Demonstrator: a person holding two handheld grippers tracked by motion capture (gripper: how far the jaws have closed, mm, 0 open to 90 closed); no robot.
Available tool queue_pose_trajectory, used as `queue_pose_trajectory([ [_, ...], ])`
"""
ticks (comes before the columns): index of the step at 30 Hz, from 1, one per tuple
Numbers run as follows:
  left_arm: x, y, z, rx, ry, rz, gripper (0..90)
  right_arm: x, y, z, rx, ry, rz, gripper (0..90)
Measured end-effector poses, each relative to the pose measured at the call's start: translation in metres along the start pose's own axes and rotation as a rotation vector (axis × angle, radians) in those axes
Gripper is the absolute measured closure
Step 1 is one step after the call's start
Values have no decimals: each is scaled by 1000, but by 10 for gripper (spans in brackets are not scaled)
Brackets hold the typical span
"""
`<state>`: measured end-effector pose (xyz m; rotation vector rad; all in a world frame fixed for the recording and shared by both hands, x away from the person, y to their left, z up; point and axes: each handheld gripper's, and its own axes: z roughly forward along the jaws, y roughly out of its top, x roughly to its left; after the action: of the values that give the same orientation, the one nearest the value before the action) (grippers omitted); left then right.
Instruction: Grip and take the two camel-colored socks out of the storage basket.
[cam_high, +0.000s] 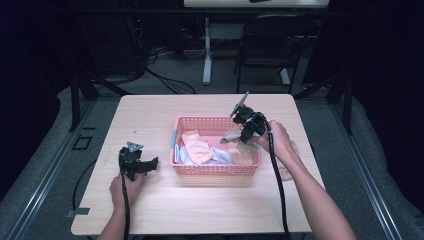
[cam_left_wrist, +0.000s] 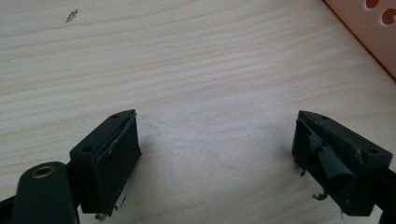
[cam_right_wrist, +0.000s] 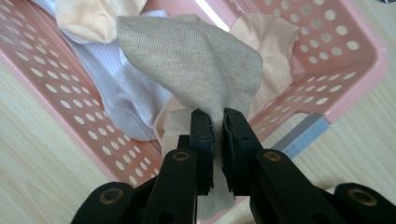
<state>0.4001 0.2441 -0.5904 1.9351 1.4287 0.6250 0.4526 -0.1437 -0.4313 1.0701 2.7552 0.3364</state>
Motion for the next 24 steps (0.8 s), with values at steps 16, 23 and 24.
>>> queue_pose_trajectory([
  [16,0,0,0,0,0,0,146,-9,-8,-32,-52,-37,21,833],
  [23,0,0,0,0,0,0,146,-17,-15,-45,-57,-63,30,833],
  [24,0,0,0,0,0,0,145,-18,-17,-47,-62,-64,36,833],
])
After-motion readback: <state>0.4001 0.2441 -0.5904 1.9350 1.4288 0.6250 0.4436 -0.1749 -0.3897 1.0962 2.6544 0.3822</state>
